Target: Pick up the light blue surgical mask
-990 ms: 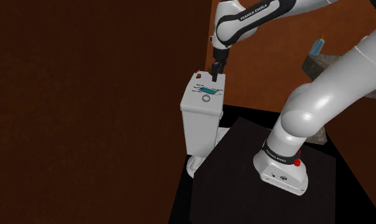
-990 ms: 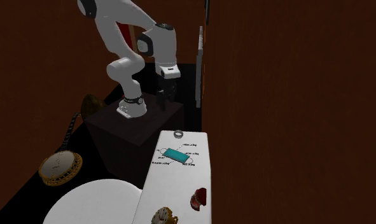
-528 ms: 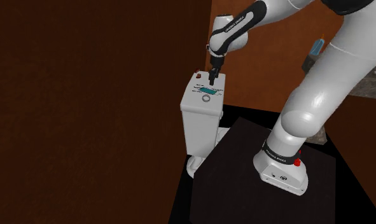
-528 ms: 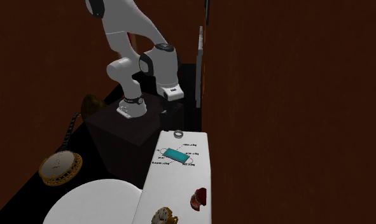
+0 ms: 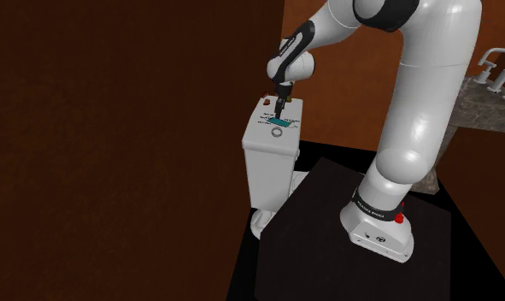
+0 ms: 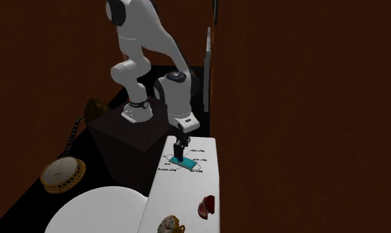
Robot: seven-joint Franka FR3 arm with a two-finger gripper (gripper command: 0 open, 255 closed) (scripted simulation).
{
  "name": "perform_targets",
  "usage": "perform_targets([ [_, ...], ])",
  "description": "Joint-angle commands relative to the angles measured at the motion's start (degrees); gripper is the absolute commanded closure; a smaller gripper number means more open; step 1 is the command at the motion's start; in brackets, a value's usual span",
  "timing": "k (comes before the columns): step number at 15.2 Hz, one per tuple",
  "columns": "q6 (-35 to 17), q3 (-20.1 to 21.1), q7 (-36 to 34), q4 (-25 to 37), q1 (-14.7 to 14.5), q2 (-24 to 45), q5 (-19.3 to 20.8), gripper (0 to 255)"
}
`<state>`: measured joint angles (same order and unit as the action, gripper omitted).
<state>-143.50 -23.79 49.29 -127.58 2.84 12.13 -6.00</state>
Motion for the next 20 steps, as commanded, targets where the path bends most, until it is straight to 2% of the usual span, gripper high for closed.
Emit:
perform_targets([
  [1, -1.29, 0.62, 1.81, 0.82, 0.68, 2.16, -1.67, 0],
  [7, -5.54, 2.17, 3.85, 0.42, 1.83, 6.33, -4.67, 0],
  [9, -5.54, 2.18, 3.84, 0.42, 1.84, 6.32, -4.66, 0],
  [10, -5.60, 2.18, 3.81, 0.33, 1.82, 6.29, -4.65, 255],
  [20, -4.91, 1.91, 3.52, 0.44, 1.64, 5.67, -4.19, 255],
])
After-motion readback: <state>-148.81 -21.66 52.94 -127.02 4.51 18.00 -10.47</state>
